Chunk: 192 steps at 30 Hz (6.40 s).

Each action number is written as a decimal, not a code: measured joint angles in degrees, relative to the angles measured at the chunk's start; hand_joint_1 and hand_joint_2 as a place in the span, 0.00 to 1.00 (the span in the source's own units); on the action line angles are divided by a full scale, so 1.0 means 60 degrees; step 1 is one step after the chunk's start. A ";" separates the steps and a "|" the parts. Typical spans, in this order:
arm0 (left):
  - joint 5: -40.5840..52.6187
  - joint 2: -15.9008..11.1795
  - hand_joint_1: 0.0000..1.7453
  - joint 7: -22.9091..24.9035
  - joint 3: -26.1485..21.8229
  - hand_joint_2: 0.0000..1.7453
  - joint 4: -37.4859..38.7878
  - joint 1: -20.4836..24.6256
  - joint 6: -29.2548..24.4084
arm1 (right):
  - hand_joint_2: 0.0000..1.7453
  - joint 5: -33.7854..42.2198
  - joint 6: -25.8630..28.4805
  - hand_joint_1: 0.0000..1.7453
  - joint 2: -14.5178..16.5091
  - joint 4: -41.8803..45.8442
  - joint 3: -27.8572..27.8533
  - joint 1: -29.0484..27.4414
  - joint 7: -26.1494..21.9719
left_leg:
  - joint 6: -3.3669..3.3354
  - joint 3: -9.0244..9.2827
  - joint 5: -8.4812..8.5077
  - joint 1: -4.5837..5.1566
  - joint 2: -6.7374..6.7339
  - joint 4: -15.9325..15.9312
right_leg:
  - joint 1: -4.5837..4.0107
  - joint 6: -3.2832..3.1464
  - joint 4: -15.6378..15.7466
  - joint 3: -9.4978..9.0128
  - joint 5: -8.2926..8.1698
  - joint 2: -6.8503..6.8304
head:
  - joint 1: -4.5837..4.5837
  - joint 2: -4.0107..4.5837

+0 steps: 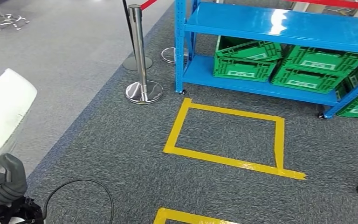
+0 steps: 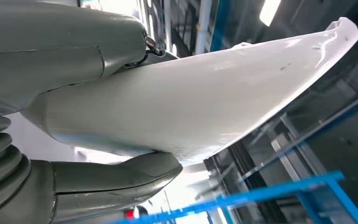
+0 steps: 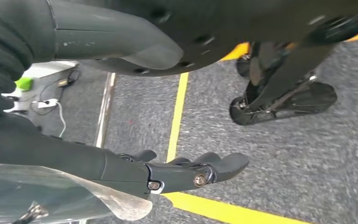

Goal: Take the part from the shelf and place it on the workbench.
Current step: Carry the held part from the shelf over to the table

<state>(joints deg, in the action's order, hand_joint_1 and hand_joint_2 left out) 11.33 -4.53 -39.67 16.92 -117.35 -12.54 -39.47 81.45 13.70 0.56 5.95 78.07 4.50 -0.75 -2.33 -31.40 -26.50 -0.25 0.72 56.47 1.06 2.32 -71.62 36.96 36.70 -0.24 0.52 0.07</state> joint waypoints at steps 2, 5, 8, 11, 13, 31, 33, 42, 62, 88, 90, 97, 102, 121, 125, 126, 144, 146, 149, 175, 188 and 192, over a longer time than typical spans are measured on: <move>-0.0002 0.0001 1.00 0.0000 -0.0001 1.00 0.0000 -0.0009 0.0002 | 1.00 0.0000 0.0000 0.00 0.0001 0.0000 0.0000 -0.0034 0.0004 | -0.0015 -0.0024 0.0016 0.0036 0.0254 0.0020 | -0.0003 -0.0041 -0.0227 0.0113 -0.0130 0.0040 | 0.0000 0.0000; -0.0002 0.0002 1.00 0.0000 -0.0001 1.00 0.0000 -0.0009 0.0005 | 1.00 -0.0002 0.0000 0.00 -0.0006 -0.0001 0.0000 -0.0047 0.0005 | 0.0019 -0.0045 0.0002 0.0063 0.0627 0.0104 | 0.0012 -0.0163 0.1551 -0.0703 -0.1105 0.0487 | 0.0003 0.0001; -0.0006 0.0002 1.00 0.0000 -0.0001 1.00 0.0000 -0.0004 0.0006 | 1.00 -0.0002 0.0001 0.00 -0.0025 -0.0002 0.0000 -0.0042 0.0006 | 0.0165 -0.0197 0.0026 0.0040 0.0939 0.0207 | 0.0014 -0.0182 0.2382 -0.1132 -0.1247 0.0808 | 0.0006 0.0001; -0.0002 -0.0002 1.00 0.0000 0.0005 1.00 -0.0005 -0.0022 0.0004 | 1.00 -0.0002 0.0005 0.00 -0.0020 -0.0001 -0.0001 -0.0022 0.0005 | 0.0352 -0.0345 -0.0040 0.0020 0.0874 0.0368 | 0.0037 -0.0266 0.2465 -0.1194 -0.1288 0.0460 | 0.0026 0.0000; 0.0000 -0.0008 1.00 0.0000 0.0012 1.00 -0.0010 0.0000 0.0000 | 1.00 0.0000 0.0008 0.00 -0.0018 -0.0003 -0.0002 -0.0036 -0.0001 | 0.0469 -0.0716 -0.0509 0.0019 0.0318 0.1170 | 0.0055 -0.0349 0.2508 -0.1224 -0.1298 0.0178 | 0.0084 0.0000; -0.0001 0.0004 1.00 0.0000 -0.0001 1.00 -0.0015 0.0001 0.0002 | 1.00 -0.0002 -0.0004 0.00 -0.0013 0.0000 0.0000 -0.0011 0.0004 | -0.0007 -0.0270 0.0108 0.0004 0.0023 0.0125 | -0.0002 0.0028 -0.0103 -0.0158 0.0233 0.0025 | -0.0016 0.0000; -0.0002 0.0004 1.00 0.0000 -0.0001 1.00 -0.0015 -0.0005 0.0005 | 1.00 -0.0002 -0.0003 0.00 -0.0013 0.0000 0.0000 -0.0045 0.0008 | -0.0008 -0.0266 0.0117 0.0018 0.0292 0.0155 | -0.0002 0.0004 -0.0048 -0.0108 -0.0089 0.0058 | -0.0016 0.0000; 0.0002 -0.0001 1.00 0.0000 0.0005 1.00 -0.0016 -0.0015 0.0003 | 1.00 -0.0002 0.0006 0.00 -0.0021 -0.0002 -0.0002 -0.0049 0.0002 | 0.0442 -0.0669 0.0010 -0.0043 0.0822 0.0609 | 0.0066 -0.0275 0.2354 -0.1171 -0.1194 0.0490 | 0.0030 0.0000; -0.0004 0.0010 1.00 0.0000 -0.0005 1.00 -0.0023 -0.0005 -0.0001 | 1.00 0.0000 0.0000 0.00 -0.0005 0.0000 -0.0003 -0.0022 0.0004 | -0.0034 -0.0307 0.0191 0.0055 0.0060 0.0137 | -0.0035 0.0031 -0.0261 -0.0091 0.0295 0.0026 | 0.0007 0.0000; -0.0002 -0.0004 1.00 0.0000 0.0003 1.00 -0.0025 -0.0011 -0.0004 | 1.00 0.0000 -0.0005 0.00 -0.0007 0.0003 -0.0004 0.0052 0.0005 | 0.0116 0.0357 -0.0308 0.0000 -0.0313 -0.0065 | -0.0003 0.0080 0.2188 -0.0454 -0.1632 -0.0769 | 0.0005 0.0000; 0.0002 0.0003 1.00 0.0000 0.0001 1.00 -0.0026 0.0005 -0.0002 | 1.00 0.0000 -0.0003 0.00 -0.0005 0.0004 -0.0004 0.0032 0.0005 | -0.0012 0.0209 -0.0146 0.0012 -0.0151 -0.0098 | -0.0003 0.0102 0.1192 -0.0076 -0.0861 -0.0189 | -0.0032 0.0000; -0.0005 0.0012 1.00 0.0000 -0.0001 1.00 -0.0025 -0.0001 0.0006 | 1.00 -0.0002 -0.0001 0.00 -0.0011 0.0003 -0.0004 -0.0023 0.0005 | 0.0002 -0.0279 0.0250 0.0134 0.0668 0.0005 | -0.0078 -0.0163 0.1827 -0.1140 -0.0961 0.0510 | -0.0048 0.0000; 0.0000 0.0009 1.00 0.0000 0.0000 1.00 -0.0026 -0.0007 0.0005 | 1.00 -0.0003 0.0002 0.00 -0.0020 0.0004 -0.0004 -0.0009 0.0005 | 0.0238 -0.0488 0.0389 0.0128 0.1044 0.0135 | -0.0070 -0.0266 0.2708 -0.1656 -0.1094 0.0535 | -0.0051 0.0000; 0.0001 -0.0003 1.00 0.0000 -0.0002 1.00 -0.0047 0.0001 -0.0003 | 1.00 -0.0003 -0.0002 0.00 0.0002 0.0004 -0.0004 0.0023 -0.0005 | -0.0024 0.0067 -0.0018 0.0037 -0.0176 -0.0050 | -0.0079 0.0047 0.1006 -0.0862 -0.0109 -0.0194 | -0.0080 0.0000; -0.0004 -0.0001 1.00 0.0000 -0.0005 1.00 -0.0047 -0.0008 0.0006 | 1.00 -0.0003 -0.0003 0.00 0.0002 0.0004 -0.0004 -0.0049 0.0011 | -0.0047 0.0053 -0.0020 0.0082 0.0372 -0.0001 | -0.0082 -0.0003 0.0122 -0.0128 -0.0365 0.0067 | -0.0103 0.0000; -0.0003 0.0000 1.00 0.0000 -0.0005 1.00 -0.0047 -0.0009 0.0006 | 1.00 -0.0003 -0.0002 0.00 0.0001 0.0004 -0.0004 -0.0059 0.0010 | -0.0037 0.0062 -0.0031 0.0084 0.0509 0.0021 | -0.0079 -0.0036 0.0771 -0.0353 -0.0813 0.0180 | -0.0106 0.0000; -0.0008 -0.0009 1.00 0.0000 0.0007 1.00 -0.0051 -0.0008 0.0003 | 1.00 -0.0003 0.0004 0.00 0.0002 0.0000 -0.0004 -0.0063 -0.0001 | 0.0378 -0.0162 -0.0033 0.0046 -0.0703 0.0324 | -0.0121 -0.0238 0.2636 -0.1331 -0.1256 -0.0876 | 0.0004 0.0000; -0.0008 -0.0009 1.00 0.0000 0.0006 1.00 -0.0051 -0.0017 0.0003 | 1.00 -0.0003 0.0004 0.00 0.0002 0.0001 -0.0004 -0.0044 -0.0001 | 0.0262 -0.0124 -0.0063 0.0120 -0.0703 0.0143 | -0.0153 -0.0142 0.2634 -0.1362 -0.1219 -0.1068 | 0.0001 0.0000; -0.0003 -0.0008 1.00 0.0000 0.0004 1.00 -0.0056 -0.0029 -0.0002 | 1.00 -0.0003 0.0004 0.00 0.0002 0.0004 -0.0004 0.0010 -0.0001 | 0.0081 -0.0129 0.0016 0.0067 -0.0398 0.0057 | -0.0099 0.0002 0.2369 -0.1255 -0.0981 -0.0789 | -0.0028 0.0000; -0.0005 -0.0012 1.00 0.0000 0.0013 1.00 -0.0066 -0.0015 0.0001 | 1.00 -0.0003 -0.0003 0.00 0.0002 0.0000 -0.0004 -0.0069 -0.0003 | 0.0338 -0.0184 -0.0038 0.0105 -0.0889 0.0267 | -0.0117 -0.0202 0.2570 -0.1340 -0.1160 -0.0918 | 0.0019 0.0000; -0.0002 -0.0003 1.00 0.0000 -0.0001 1.00 -0.0069 -0.0022 0.0006 | 1.00 -0.0003 -0.0003 0.00 0.0002 0.0000 -0.0004 -0.0082 0.0005 | -0.0003 -0.0154 -0.0038 0.0054 0.0570 0.0160 | -0.0029 0.0049 0.1360 -0.0475 -0.0997 0.0359 | -0.0074 0.0000; -0.0006 -0.0003 1.00 0.0000 -0.0001 1.00 -0.0069 -0.0026 0.0006 | 1.00 -0.0002 0.0000 0.00 0.0002 0.0000 -0.0004 -0.0073 0.0007 | 0.0219 -0.0292 -0.0024 0.0002 0.0998 0.0238 | -0.0026 -0.0093 0.2423 -0.1017 -0.1264 0.0713 | -0.0064 0.0000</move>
<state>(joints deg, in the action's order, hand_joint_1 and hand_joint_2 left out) 11.29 -4.55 -39.67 16.92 -117.77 -12.69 -39.43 81.44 13.70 0.57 5.95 78.05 4.06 -0.70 -1.01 -33.15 -26.64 -0.24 6.71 57.91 0.90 1.76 -57.08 30.86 29.12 4.04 0.14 0.07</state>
